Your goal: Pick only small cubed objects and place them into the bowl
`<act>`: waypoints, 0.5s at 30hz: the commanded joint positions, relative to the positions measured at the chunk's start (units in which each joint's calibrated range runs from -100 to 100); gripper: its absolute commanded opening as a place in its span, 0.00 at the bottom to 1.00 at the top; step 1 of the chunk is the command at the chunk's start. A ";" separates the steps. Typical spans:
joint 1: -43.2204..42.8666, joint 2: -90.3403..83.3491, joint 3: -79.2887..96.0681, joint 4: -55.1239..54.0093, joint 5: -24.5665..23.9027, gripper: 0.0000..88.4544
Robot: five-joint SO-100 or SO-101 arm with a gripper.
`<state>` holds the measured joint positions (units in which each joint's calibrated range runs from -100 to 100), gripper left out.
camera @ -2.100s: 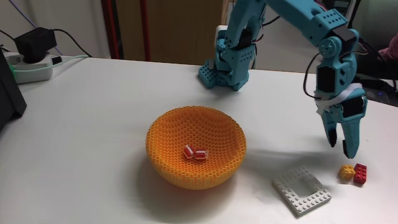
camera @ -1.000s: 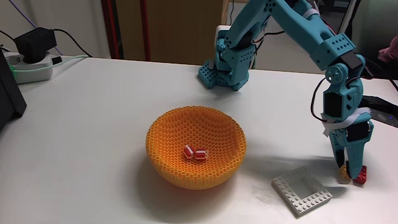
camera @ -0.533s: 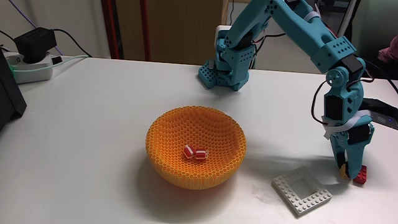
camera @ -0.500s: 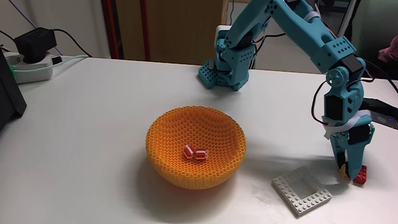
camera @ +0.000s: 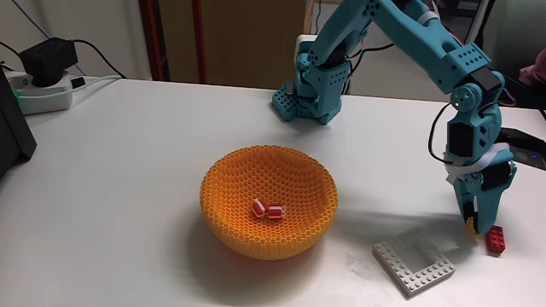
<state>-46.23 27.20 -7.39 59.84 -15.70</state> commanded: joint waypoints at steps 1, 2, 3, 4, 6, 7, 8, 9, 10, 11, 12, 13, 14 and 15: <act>2.24 -12.14 3.39 1.41 0.93 0.05; 3.36 -14.70 5.03 1.84 1.27 0.05; 4.66 -17.07 6.67 2.28 1.66 0.05; 6.43 -19.53 8.30 2.71 2.10 0.05; 10.25 -24.27 11.10 3.67 3.08 0.05; 12.58 -27.01 12.44 3.93 3.61 0.05; 14.82 -29.19 13.31 4.36 4.20 0.05; 17.34 -31.27 13.41 5.23 4.88 0.05; 19.67 -33.26 13.41 5.84 5.52 0.05; 22.09 -35.25 13.21 6.45 6.20 0.05; 24.33 -36.86 12.44 7.31 6.84 0.05; 26.38 -38.19 11.39 8.44 7.47 0.05; 28.71 -39.23 10.52 9.40 8.06 0.06; 30.85 -40.17 9.94 10.01 8.60 0.06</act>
<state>-20.89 -6.74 5.52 68.28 -8.57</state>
